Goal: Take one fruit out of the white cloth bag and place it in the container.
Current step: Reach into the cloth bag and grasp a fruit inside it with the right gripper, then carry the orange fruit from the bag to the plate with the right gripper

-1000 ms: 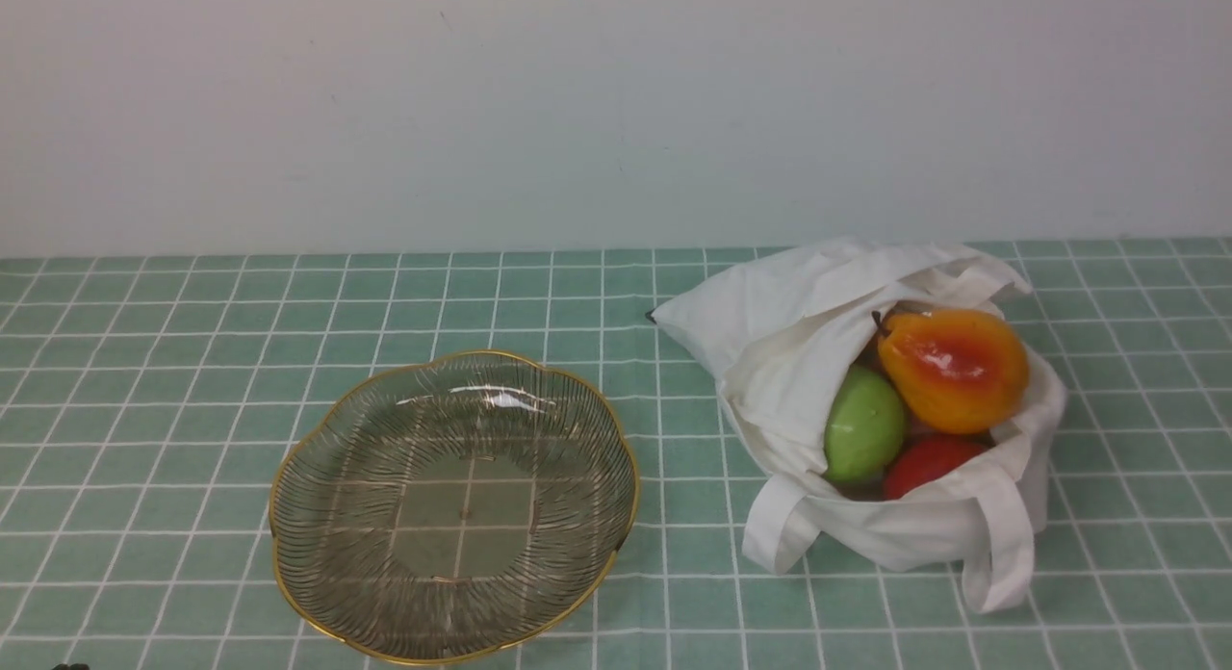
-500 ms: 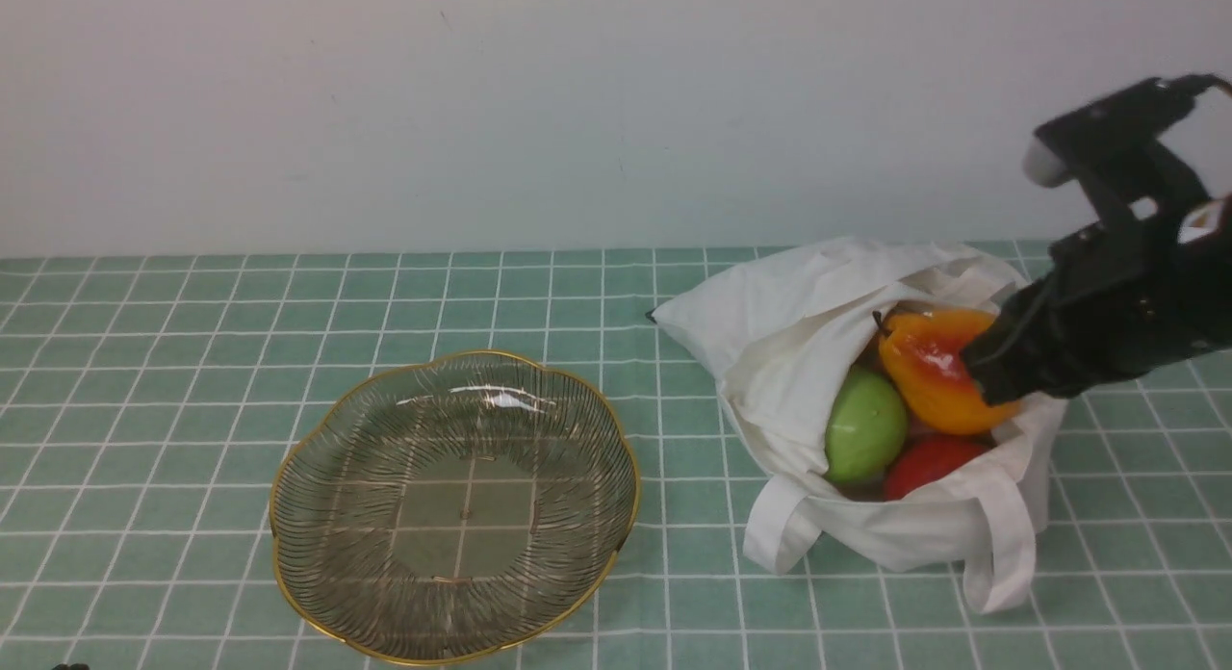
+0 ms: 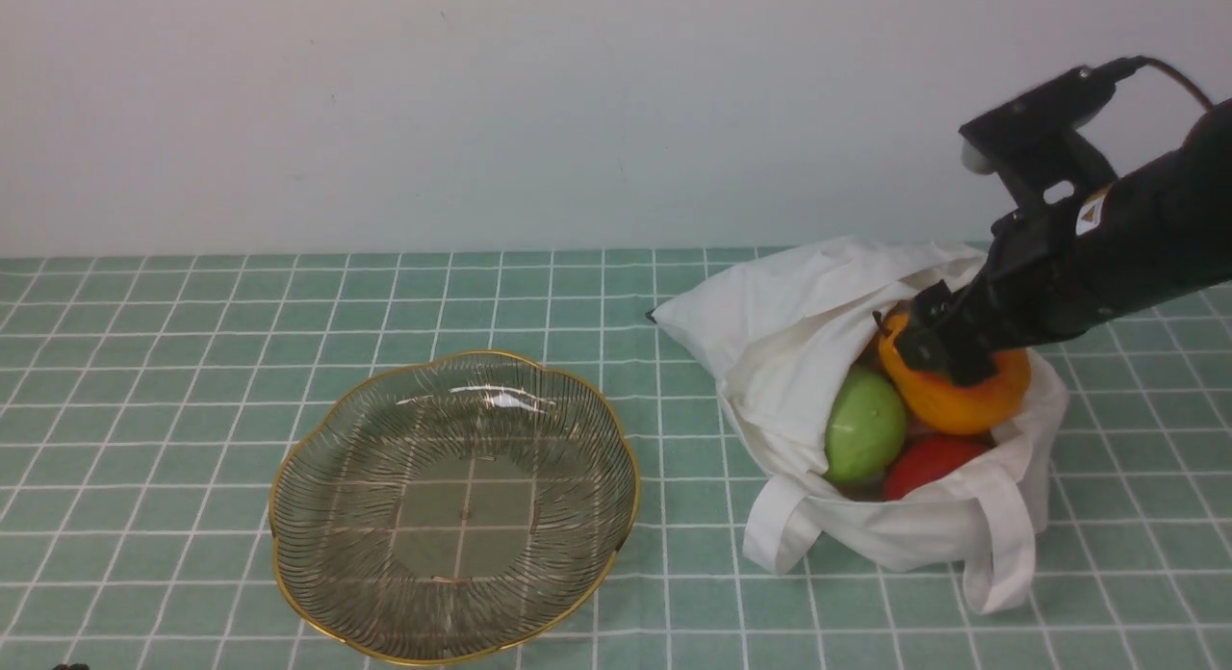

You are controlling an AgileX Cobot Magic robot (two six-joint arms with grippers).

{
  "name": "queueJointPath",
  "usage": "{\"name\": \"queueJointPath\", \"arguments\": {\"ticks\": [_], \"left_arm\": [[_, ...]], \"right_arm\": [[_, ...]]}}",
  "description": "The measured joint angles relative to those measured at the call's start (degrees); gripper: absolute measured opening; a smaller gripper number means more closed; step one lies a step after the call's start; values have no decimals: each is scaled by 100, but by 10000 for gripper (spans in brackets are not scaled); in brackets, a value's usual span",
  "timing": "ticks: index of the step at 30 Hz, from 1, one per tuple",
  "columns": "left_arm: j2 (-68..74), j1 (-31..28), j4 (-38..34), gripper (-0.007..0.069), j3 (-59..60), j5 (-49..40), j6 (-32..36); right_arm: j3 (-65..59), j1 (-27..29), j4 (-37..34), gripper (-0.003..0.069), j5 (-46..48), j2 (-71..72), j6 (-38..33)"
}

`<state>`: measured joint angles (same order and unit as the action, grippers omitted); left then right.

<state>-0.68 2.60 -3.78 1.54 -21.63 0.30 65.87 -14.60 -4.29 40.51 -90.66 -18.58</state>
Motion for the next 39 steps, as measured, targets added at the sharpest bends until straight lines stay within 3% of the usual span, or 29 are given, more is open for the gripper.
{"name": "queueJointPath", "arguments": {"ticks": [12, 19, 30, 37, 39], "left_arm": [[0, 0, 0, -8, 0, 0, 0], [0, 0, 0, -8, 0, 0, 0], [0, 0, 0, -8, 0, 0, 0], [0, 0, 0, -8, 0, 0, 0], [0, 0, 0, -8, 0, 0, 0]], "right_arm": [[68, 0, 270, 689, -88, -424, 38], [116, -6, 281, 615, -77, -498, 434], [711, -6, 170, 615, 1392, -79, 622], [1282, -32, -1096, 615, 1682, 621, 308], [1333, -216, -1999, 615, 1542, 664, -306]]}}
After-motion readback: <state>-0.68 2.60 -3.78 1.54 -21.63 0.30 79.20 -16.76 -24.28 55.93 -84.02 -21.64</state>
